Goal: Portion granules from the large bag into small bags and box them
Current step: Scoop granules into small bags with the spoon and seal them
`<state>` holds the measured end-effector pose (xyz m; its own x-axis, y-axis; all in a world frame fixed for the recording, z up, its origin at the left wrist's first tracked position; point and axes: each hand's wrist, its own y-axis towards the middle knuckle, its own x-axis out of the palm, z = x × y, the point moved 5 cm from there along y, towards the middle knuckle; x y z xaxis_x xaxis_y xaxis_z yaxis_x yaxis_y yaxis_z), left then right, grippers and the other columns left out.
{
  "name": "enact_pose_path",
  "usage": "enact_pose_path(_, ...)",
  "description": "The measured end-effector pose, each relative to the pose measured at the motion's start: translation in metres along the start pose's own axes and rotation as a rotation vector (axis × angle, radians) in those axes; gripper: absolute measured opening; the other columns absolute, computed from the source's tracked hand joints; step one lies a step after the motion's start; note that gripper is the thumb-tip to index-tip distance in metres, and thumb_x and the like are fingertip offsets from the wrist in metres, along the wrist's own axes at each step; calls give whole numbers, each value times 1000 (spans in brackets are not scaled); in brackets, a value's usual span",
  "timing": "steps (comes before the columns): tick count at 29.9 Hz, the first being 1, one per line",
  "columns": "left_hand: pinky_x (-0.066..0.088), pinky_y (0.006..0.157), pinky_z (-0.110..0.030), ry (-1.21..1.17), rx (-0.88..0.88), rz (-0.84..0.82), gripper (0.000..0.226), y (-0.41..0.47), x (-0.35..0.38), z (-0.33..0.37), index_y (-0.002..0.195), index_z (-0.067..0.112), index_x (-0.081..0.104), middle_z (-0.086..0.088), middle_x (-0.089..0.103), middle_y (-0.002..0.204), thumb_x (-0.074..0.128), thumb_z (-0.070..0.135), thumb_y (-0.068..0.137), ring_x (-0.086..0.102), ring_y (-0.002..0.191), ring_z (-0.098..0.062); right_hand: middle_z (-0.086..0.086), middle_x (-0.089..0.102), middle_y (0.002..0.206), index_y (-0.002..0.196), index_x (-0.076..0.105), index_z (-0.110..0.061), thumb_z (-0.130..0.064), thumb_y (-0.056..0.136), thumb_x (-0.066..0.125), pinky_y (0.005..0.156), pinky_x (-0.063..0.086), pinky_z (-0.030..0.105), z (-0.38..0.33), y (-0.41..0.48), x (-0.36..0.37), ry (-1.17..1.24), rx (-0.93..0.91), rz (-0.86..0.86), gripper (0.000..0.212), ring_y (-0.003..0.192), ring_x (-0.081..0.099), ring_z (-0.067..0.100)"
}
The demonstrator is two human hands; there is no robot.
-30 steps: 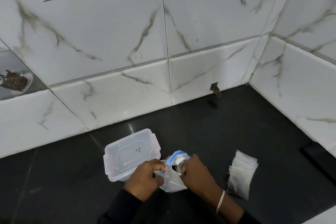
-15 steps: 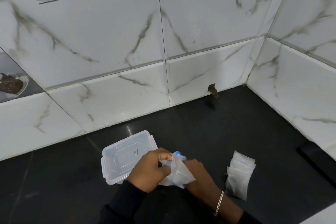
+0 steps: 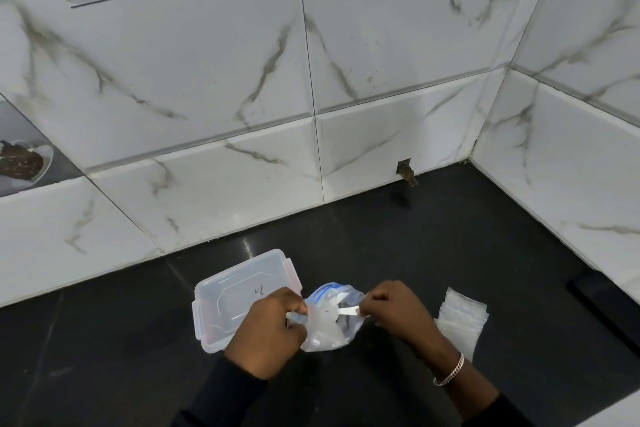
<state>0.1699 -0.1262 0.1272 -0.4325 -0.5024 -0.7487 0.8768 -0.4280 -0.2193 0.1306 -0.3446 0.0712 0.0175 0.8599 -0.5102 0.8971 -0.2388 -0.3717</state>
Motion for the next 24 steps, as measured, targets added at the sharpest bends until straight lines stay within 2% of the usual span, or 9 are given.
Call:
enact_pose_path(6,46,82,-10,19,8,13,21,-19,9,-5,96,27,70,20,59,108,66,11,83,59,91,-1,-10,56,118,73,71,-17,-29,77,72,83,45,13,-9,-8,10,-279,-318,86,13,102,54,0)
enact_pose_path(9,43,75,-6,-45,113,32,20,-20,8,12,89,22,72,17,63,103,64,5,81,59,87,3,-4,35,152,101,74,-17,-34,86,67,109,39,31,-17,-15,37,-600,-504,5,23,141,28,16)
enact_pose_path(11,43,77,-8,-121,148,24,21,-20,4,25,87,23,73,17,64,102,64,5,81,59,86,2,-3,18,161,125,65,-18,-37,87,70,118,31,43,-14,-14,49,-717,-489,-31,42,150,10,22)
enact_pose_path(12,45,79,-10,-161,154,3,22,-18,4,31,87,25,73,17,65,103,64,6,82,60,86,2,-4,16,161,134,57,-19,-39,86,72,120,28,41,-15,-14,51,-671,-466,-51,55,150,9,20)
enact_pose_path(14,50,83,-19,-255,184,-33,24,-13,2,44,89,27,74,16,66,105,64,6,83,62,90,-1,-4,33,150,144,44,-17,-36,86,73,112,34,29,-21,-12,46,-377,-303,-114,68,141,31,15)
enact_pose_path(15,53,84,-23,-293,203,-42,26,-11,2,50,90,27,74,15,67,105,63,5,82,64,93,-3,2,46,141,143,44,-12,-30,91,69,104,39,23,-26,-11,49,-246,-234,-205,60,131,45,16)
enact_pose_path(17,53,88,-25,-310,224,-53,27,-2,3,58,92,26,75,15,66,104,61,5,82,64,98,-4,14,62,125,128,56,-2,-16,95,63,94,46,19,-31,-10,57,-369,-245,-336,36,113,60,21)
enact_pose_path(21,52,90,-26,-307,154,-62,26,14,6,57,95,21,76,14,66,106,59,6,81,64,98,-3,-4,63,106,109,56,-21,-16,90,71,95,52,23,-13,2,50,-265,-186,-201,25,96,62,7)
enact_pose_path(24,48,81,-20,-274,101,-21,26,14,1,46,89,22,77,15,67,102,59,5,79,64,92,-2,7,68,97,100,68,-5,-17,88,72,76,49,18,-2,11,37,-268,-70,-208,18,89,65,15)
